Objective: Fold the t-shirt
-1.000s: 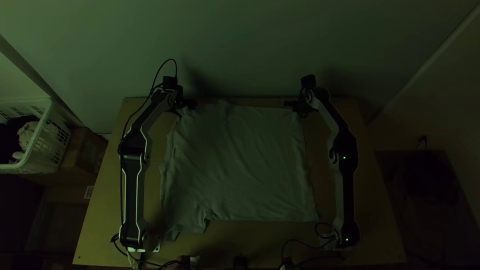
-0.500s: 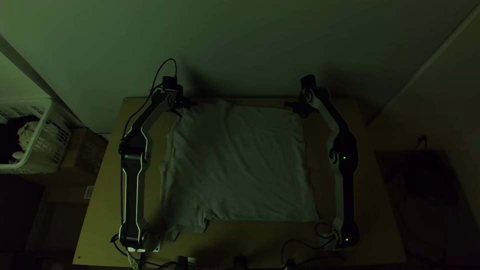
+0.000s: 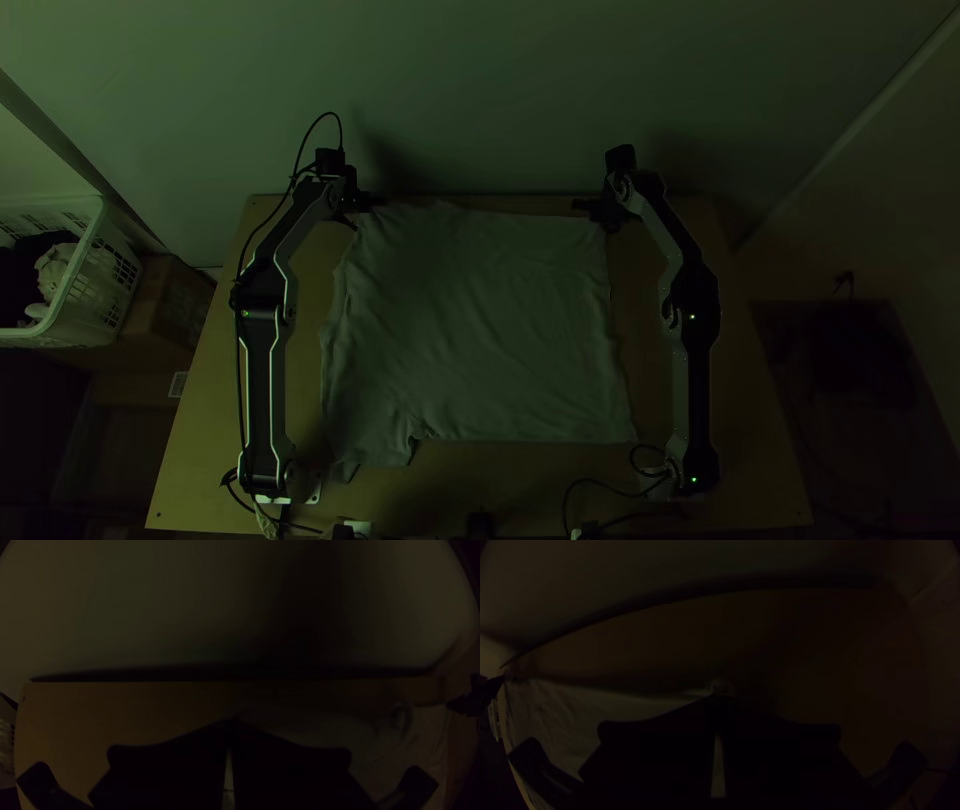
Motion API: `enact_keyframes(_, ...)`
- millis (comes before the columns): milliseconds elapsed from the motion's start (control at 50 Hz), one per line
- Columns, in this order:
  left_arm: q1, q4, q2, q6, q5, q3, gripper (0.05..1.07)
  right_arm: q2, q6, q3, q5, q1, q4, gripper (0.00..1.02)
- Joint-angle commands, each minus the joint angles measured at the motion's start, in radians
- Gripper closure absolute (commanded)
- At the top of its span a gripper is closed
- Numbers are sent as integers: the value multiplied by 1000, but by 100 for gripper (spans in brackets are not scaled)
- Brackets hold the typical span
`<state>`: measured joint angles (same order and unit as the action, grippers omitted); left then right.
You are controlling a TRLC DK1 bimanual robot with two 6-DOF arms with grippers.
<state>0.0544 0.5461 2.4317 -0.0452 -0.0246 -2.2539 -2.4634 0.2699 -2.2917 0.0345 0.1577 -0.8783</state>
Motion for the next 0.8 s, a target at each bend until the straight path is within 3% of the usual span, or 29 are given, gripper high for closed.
enact_keyframes(0, -25, 12, -83, -31, -5, -10, 104, 53, 18, -25, 13, -14, 10, 100)
enact_keyframes(780, -48, 68, -284, -59, -63, 203, 104, 138, -3, 8, 13, 2, -27, 100)
